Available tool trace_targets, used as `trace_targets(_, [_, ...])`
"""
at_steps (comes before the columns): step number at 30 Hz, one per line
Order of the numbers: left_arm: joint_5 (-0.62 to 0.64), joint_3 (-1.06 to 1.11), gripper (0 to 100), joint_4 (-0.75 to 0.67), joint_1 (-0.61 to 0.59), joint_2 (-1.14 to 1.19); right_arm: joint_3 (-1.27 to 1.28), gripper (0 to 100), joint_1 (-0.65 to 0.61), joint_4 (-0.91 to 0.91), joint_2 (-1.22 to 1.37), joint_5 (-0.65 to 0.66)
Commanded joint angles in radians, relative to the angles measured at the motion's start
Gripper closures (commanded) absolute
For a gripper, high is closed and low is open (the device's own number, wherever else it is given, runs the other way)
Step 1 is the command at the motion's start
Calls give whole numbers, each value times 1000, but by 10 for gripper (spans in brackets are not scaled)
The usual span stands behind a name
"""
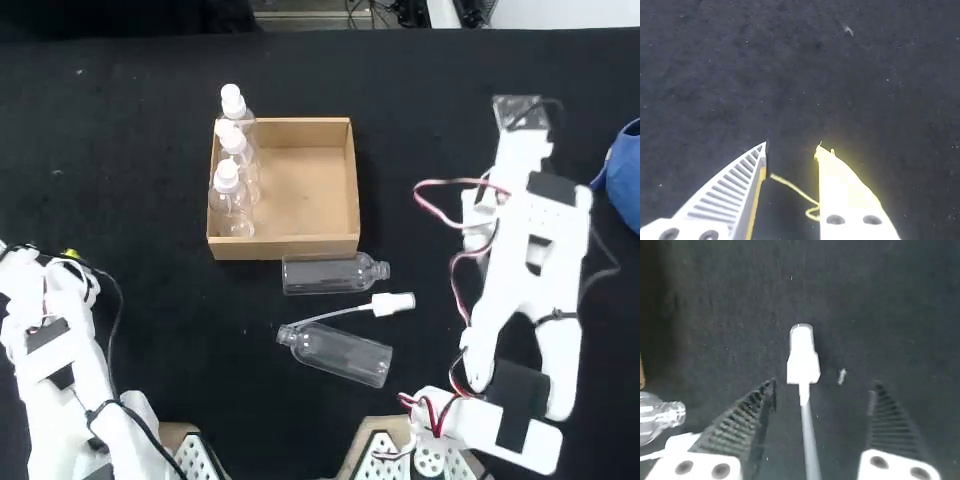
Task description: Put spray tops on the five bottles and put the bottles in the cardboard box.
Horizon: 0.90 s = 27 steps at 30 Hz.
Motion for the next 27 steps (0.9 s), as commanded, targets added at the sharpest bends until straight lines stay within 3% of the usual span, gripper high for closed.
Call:
trace_targets(1, [-6,-54,970,9,15,-9,-151,711,14,132,-7,-9])
trace_targets(6, [-6,-54,970,9,15,-8,-127,801,-5,173,-24,81])
trace_targets(12, [-6,-54,970,9,15,-6,73,807,-38,178,-232,258])
trace_targets(15, [-6,-54,970,9,15,-8,223,808,-75,189,-403,465])
trace_targets(21, [-6,-54,970,9,10,-11,510,808,-87,238,-628,1013])
trace_targets(27, [-6,-54,970,9,8,-12,667,847,-135,212,-691,1249])
